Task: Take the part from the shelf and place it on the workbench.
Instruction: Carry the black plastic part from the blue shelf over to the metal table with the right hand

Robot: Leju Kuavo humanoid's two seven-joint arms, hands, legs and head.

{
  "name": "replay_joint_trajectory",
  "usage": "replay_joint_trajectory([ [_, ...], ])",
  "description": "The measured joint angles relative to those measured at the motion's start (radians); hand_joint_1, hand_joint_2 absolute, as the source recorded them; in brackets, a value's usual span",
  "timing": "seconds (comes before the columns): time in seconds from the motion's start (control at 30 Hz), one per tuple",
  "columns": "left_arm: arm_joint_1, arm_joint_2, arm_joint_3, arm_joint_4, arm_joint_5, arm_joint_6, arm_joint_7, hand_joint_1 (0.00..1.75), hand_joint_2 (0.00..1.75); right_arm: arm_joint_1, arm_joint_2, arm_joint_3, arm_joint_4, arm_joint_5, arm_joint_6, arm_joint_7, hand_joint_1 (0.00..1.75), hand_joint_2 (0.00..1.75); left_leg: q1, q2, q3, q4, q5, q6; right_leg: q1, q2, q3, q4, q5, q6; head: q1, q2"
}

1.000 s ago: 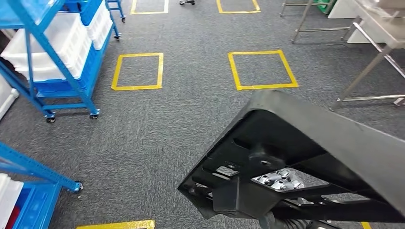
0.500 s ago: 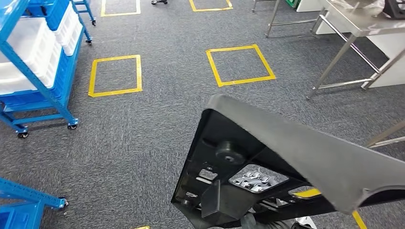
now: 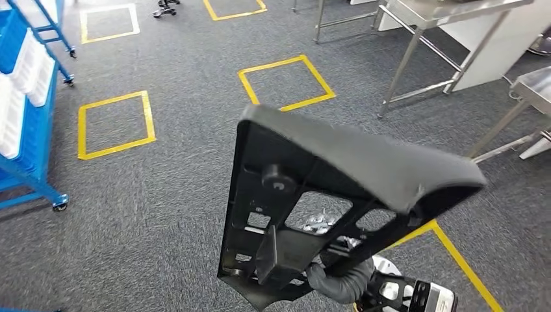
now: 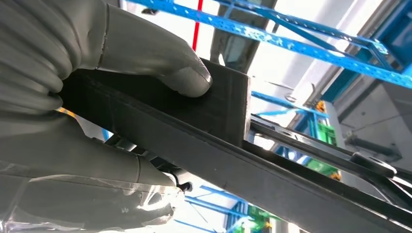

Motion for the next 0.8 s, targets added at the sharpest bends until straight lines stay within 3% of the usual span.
replay_joint_trajectory([
  [0.07, 0.0, -0.002, 0.002, 0.0, 0.0, -0.003, 0.0, 0.0, 0.0, -0.025, 0.007, 0.0, 0.006, -0.027, 0.011, 0.0, 1.71, 1.75, 0.006, -0.035, 0.053, -0.121, 0.054, -0.002, -0.003, 0.022, -0.006, 0.019, -0.011, 0.011, 0.0, 0.0],
  [0.1, -0.001, -0.003, 0.003, 0.0, 0.0, -0.005, 0.0, 0.0, 0.0, -0.036, 0.009, 0.0, 0.007, -0.038, 0.015, 0.0, 1.71, 1.75, 0.007, -0.048, 0.066, -0.154, 0.063, 0.0, -0.004, 0.031, -0.012, 0.027, -0.014, 0.017, 0.0, 0.0],
  [0.13, -0.002, -0.004, 0.004, 0.0, 0.0, -0.005, 0.0, 0.0, 0.0, -0.045, 0.01, 0.0, 0.008, -0.045, 0.018, 0.001, 1.71, 1.75, 0.006, -0.055, 0.069, -0.163, 0.059, 0.004, -0.004, 0.038, -0.018, 0.032, -0.015, 0.022, 0.0, 0.0],
  [0.2, -0.006, -0.005, 0.006, 0.0, 0.0, -0.006, 0.0, 0.0, 0.0, -0.056, 0.011, -0.002, 0.008, -0.053, 0.023, 0.002, 1.71, 1.75, 0.003, -0.039, 0.068, -0.166, 0.062, 0.017, -0.005, 0.05, -0.024, 0.033, -0.014, 0.03, 0.0, 0.0],
  [0.27, -0.007, -0.006, 0.008, 0.0, 0.001, -0.007, -0.001, 0.0, 0.0, -0.062, 0.011, -0.005, 0.007, -0.061, 0.024, 0.002, 1.71, 1.75, 0.004, -0.02, 0.073, -0.173, 0.065, 0.029, -0.004, 0.02, -0.037, 0.061, -0.032, 0.039, 0.002, 0.0],
  [0.33, -0.006, -0.007, 0.012, 0.0, 0.004, -0.005, -0.007, 0.0, 0.0, -0.066, 0.011, -0.014, 0.003, -0.073, 0.024, 0.001, 1.71, 1.75, 0.003, 0.002, 0.077, -0.178, 0.065, 0.038, -0.004, -0.034, -0.088, 0.161, -0.082, 0.048, 0.006, 0.0],
  [0.4, -0.003, -0.007, 0.018, 0.0, 0.01, 0.0, -0.014, 0.0, 0.0, -0.058, 0.008, -0.031, -0.005, -0.081, 0.023, 0.0, 1.71, 1.75, 0.001, 0.024, 0.079, -0.178, 0.061, 0.042, -0.008, -0.056, -0.154, 0.281, -0.124, 0.054, 0.006, 0.0],
  [0.43, -0.001, -0.008, 0.022, 0.0, 0.013, 0.002, -0.017, 0.0, 0.0, -0.048, 0.006, -0.042, -0.01, -0.083, 0.024, -0.001, 1.71, 1.75, 0.0, 0.035, 0.081, -0.178, 0.058, 0.042, -0.01, -0.058, -0.171, 0.305, -0.121, 0.055, 0.007, 0.0],
  [0.47, -0.001, -0.009, 0.025, 0.0, 0.014, 0.004, -0.021, 0.0, 0.0, -0.037, 0.002, -0.053, -0.016, -0.083, 0.025, -0.001, 1.71, 1.75, 0.0, 0.045, 0.084, -0.178, 0.054, 0.041, -0.011, -0.061, -0.168, 0.291, -0.1, 0.054, 0.006, 0.0],
  [0.5, 0.0, -0.01, 0.028, 0.0, 0.014, 0.004, -0.025, 0.0, 0.0, -0.028, -0.001, -0.065, -0.023, -0.083, 0.026, -0.001, 1.71, 1.75, -0.001, 0.056, 0.09, -0.178, 0.05, 0.04, -0.01, -0.068, -0.145, 0.239, -0.064, 0.051, 0.006, 0.0],
  [0.57, 0.0, -0.015, 0.032, 0.0, 0.011, 0.003, -0.032, 0.0, 0.0, -0.014, -0.005, -0.092, -0.041, -0.082, 0.029, -0.002, 1.71, 1.75, -0.003, 0.075, 0.101, -0.179, 0.041, 0.035, 0.002, -0.115, -0.079, 0.101, -0.004, 0.038, 0.006, 0.0],
  [0.63, 0.0, -0.018, 0.034, 0.0, 0.006, -0.002, -0.037, 0.0, 0.0, -0.001, -0.007, -0.115, -0.06, -0.077, 0.031, -0.002, 1.71, 1.75, -0.007, 0.093, 0.108, -0.181, 0.035, 0.027, 0.017, -0.151, -0.048, 0.032, 0.009, 0.026, 0.007, 0.0],
  [0.7, -0.002, -0.019, 0.035, 0.0, 0.002, -0.007, -0.038, 0.0, 0.0, 0.016, -0.01, -0.133, -0.079, -0.071, 0.034, -0.002, 1.71, 1.75, -0.01, 0.118, 0.118, -0.188, 0.029, 0.018, 0.02, -0.131, -0.045, 0.024, 0.007, 0.019, 0.008, 0.0],
  [0.73, -0.003, -0.02, 0.035, 0.0, 0.0, -0.009, -0.039, 0.0, 0.0, 0.024, -0.012, -0.139, -0.087, -0.068, 0.034, -0.002, 1.71, 1.75, -0.01, 0.117, 0.124, -0.187, 0.023, 0.013, 0.017, -0.118, -0.04, 0.017, 0.009, 0.015, 0.007, 0.0],
  [0.8, -0.005, -0.02, 0.035, 0.0, -0.003, -0.012, -0.039, 0.0, 0.0, 0.033, -0.014, -0.146, -0.1, -0.063, 0.035, -0.002, 1.71, 1.75, -0.009, 0.076, 0.109, -0.139, -0.009, 0.006, 0.008, -0.093, -0.027, 0.003, 0.013, 0.006, 0.006, 0.0],
])
